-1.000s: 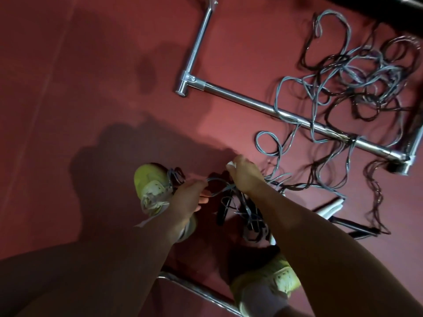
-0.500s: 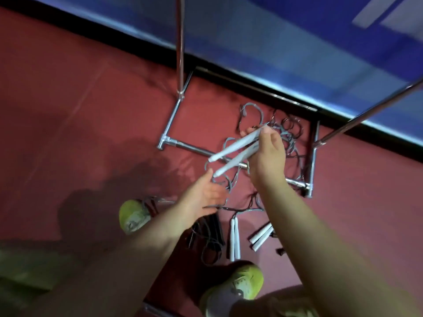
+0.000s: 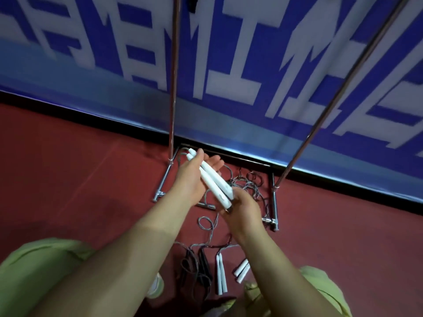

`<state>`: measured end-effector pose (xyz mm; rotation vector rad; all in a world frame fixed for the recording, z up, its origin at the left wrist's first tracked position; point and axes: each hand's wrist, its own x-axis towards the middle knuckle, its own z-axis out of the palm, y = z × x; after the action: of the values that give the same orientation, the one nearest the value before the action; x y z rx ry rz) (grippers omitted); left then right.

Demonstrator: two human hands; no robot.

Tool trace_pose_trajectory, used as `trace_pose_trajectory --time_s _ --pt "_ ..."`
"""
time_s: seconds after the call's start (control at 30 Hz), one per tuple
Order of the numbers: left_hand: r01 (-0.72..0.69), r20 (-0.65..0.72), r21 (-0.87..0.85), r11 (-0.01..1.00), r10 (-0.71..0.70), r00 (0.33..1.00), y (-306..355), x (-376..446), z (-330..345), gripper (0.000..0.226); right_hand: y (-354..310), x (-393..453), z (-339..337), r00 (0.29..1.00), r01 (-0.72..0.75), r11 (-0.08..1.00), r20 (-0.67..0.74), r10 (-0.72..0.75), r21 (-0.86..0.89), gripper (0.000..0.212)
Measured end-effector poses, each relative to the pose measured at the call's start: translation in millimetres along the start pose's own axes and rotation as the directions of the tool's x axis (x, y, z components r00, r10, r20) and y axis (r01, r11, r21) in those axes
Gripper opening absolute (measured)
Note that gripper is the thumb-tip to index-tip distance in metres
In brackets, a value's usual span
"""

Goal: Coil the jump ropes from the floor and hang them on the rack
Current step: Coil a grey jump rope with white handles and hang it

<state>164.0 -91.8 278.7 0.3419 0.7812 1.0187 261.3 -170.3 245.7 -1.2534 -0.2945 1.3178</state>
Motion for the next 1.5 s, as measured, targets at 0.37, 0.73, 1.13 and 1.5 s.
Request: trace_pose_trajectory --time_s 0.37,0.73,1.13,1.5 --pt "0.065 0.258 0.852 0.520 -0.525 0.811 51.2 -116.7 7.5 0.026 -83.0 -65.8 7.7 0.839 0.539 0.640 0.414 -0.352 -0.548 0.040" --pt "0.016 0.264 0.886 0.464 -0.531 0.806 94.8 -172.4 -1.0 0.019 -96.0 -113.8 54.1 0.783 0.622 0.410 0.535 -0.317 -0.667 0.054" --pt "-0.063 0.513 0.461 0.885 -0.208 0.833 75.5 -176.8 11.5 0.023 -93.8 -127.1 20.7 0.770 0.550 0.500 0.638 0.005 -0.669 0.080" --pt "-0.182 0.313 0.746 0.640 -0.096 0.945 88.6 -173.4 -1.5 0.039 -124.5 -191.0 51.9 0.747 0.648 -0.159 0.662 -0.052 -0.744 0.038"
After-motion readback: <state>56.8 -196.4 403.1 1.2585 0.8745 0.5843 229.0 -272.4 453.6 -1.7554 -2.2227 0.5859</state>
